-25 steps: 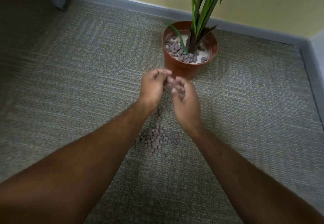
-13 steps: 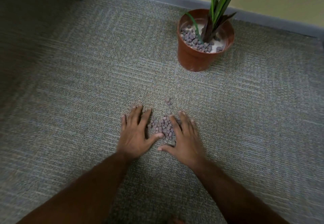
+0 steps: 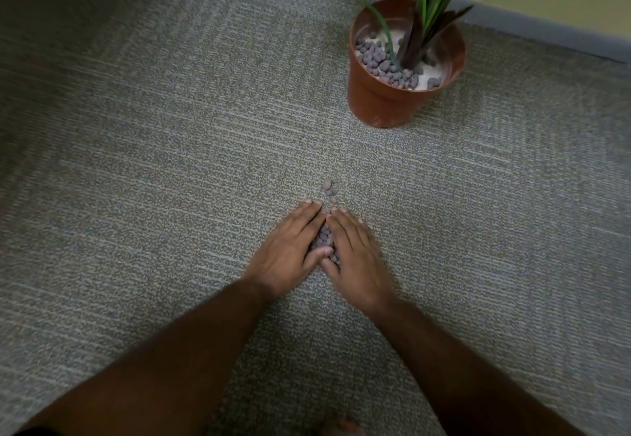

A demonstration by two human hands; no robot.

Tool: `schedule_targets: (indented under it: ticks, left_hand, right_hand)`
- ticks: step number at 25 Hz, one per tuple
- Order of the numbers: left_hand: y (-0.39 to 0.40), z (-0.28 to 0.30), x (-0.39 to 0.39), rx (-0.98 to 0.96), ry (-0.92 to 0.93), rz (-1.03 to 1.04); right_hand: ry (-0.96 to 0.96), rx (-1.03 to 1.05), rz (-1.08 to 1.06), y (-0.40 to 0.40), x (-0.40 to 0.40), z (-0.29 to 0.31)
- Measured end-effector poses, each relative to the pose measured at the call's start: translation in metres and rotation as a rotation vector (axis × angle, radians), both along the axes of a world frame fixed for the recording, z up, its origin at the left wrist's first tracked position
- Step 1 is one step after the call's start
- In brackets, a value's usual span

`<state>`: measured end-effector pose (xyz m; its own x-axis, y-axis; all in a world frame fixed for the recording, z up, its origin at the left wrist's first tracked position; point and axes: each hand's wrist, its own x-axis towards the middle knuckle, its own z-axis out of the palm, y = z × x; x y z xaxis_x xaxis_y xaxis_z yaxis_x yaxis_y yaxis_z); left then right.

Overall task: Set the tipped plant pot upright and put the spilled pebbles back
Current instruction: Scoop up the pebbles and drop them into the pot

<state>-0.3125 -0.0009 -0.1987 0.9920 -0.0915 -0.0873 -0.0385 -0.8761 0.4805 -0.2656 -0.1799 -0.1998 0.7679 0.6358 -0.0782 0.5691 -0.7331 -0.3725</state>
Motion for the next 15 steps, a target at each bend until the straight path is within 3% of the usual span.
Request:
schedule_targets:
  ticks: [7,15]
  left_hand:
    - [0.011,-0.010,0.000,0.093,-0.116,-0.152]
    - [0.015,-0.010,0.013,0.121,-0.250,-0.117]
  right_hand:
    - [-0.049,0.101,-0.055,0.003,0.004,-0.004]
    - [-0.224,0.068,0.047,0.008,0.021,-0.012]
